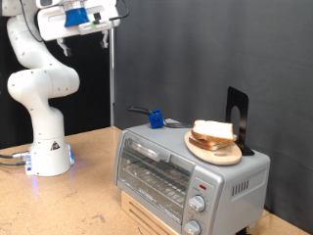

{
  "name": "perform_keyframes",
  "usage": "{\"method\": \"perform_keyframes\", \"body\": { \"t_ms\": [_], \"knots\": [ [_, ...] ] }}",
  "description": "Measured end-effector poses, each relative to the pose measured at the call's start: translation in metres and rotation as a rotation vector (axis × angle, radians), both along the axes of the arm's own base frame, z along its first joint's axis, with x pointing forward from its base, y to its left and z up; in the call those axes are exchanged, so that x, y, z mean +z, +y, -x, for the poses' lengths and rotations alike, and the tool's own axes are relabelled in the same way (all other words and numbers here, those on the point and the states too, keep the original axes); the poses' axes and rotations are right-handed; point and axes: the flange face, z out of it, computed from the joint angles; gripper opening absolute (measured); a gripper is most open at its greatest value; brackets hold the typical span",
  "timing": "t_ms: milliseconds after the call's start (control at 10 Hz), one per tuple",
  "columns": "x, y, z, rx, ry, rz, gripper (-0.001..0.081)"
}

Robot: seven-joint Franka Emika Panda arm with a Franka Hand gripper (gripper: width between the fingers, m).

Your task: Make a piece of toast with the oven

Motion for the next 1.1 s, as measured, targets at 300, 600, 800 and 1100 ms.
{"method": "perform_keyframes", "body": {
  "t_ms": [300,600,800,1100],
  "knots": [
    [0.000,0.002,0.010,0.193,0.024,0.011,0.0682],
    [-0.007,-0.019,0.020,0.547,-0.064,0.052,0.0682],
    [-0.010,-0.020,0.020,0.602,-0.088,0.056,0.0682],
    [-0.009,-0.019,0.014,0.533,-0.139,-0.092,0.0682]
  ]
}}
